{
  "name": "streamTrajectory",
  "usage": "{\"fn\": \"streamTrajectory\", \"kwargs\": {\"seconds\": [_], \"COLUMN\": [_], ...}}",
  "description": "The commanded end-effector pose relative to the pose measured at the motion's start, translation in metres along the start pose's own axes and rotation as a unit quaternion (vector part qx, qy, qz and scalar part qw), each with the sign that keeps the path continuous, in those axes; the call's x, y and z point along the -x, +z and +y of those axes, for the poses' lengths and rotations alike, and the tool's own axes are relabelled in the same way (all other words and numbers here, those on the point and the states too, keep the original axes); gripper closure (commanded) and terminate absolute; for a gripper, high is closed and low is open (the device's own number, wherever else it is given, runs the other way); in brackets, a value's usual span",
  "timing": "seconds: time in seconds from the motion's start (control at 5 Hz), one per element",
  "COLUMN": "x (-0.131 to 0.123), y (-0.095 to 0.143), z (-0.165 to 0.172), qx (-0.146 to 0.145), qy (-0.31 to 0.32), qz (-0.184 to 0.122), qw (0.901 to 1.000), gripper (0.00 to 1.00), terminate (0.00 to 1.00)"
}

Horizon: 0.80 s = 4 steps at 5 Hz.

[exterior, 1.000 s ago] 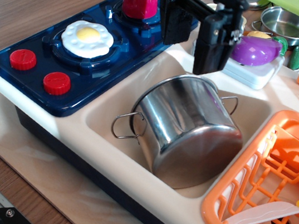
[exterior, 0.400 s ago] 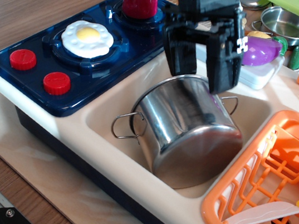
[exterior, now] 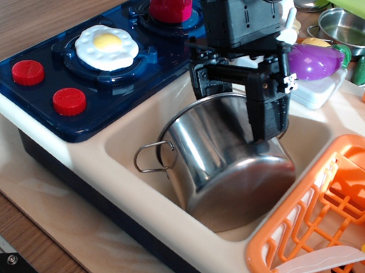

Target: Flip pot upright which is in sink

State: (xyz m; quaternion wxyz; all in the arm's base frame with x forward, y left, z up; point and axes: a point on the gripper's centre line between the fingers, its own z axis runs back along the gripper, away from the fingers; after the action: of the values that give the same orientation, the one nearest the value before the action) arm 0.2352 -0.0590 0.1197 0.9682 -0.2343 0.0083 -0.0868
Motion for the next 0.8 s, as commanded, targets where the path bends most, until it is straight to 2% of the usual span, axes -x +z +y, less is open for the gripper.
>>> {"fn": "streamTrajectory", "kwargs": {"seconds": [0.0, 0.2, 0.4, 0.6], "x": [0.003, 0.002, 0.001, -0.002], "y": [0.001, 0.0, -0.002, -0.002], "z": [-0.015, -0.018, -0.027, -0.03], "qx": [-0.015, -0.07, -0.196, -0.234], "qy": [0.014, 0.001, -0.034, -0.036], "qz": [-0.029, -0.04, -0.064, -0.076], "qw": [0.9994, 0.9968, 0.9779, 0.9687], "gripper": [1.0, 1.0, 1.0, 1.0], "terminate": [0.0, 0.0, 0.0, 0.0]}}
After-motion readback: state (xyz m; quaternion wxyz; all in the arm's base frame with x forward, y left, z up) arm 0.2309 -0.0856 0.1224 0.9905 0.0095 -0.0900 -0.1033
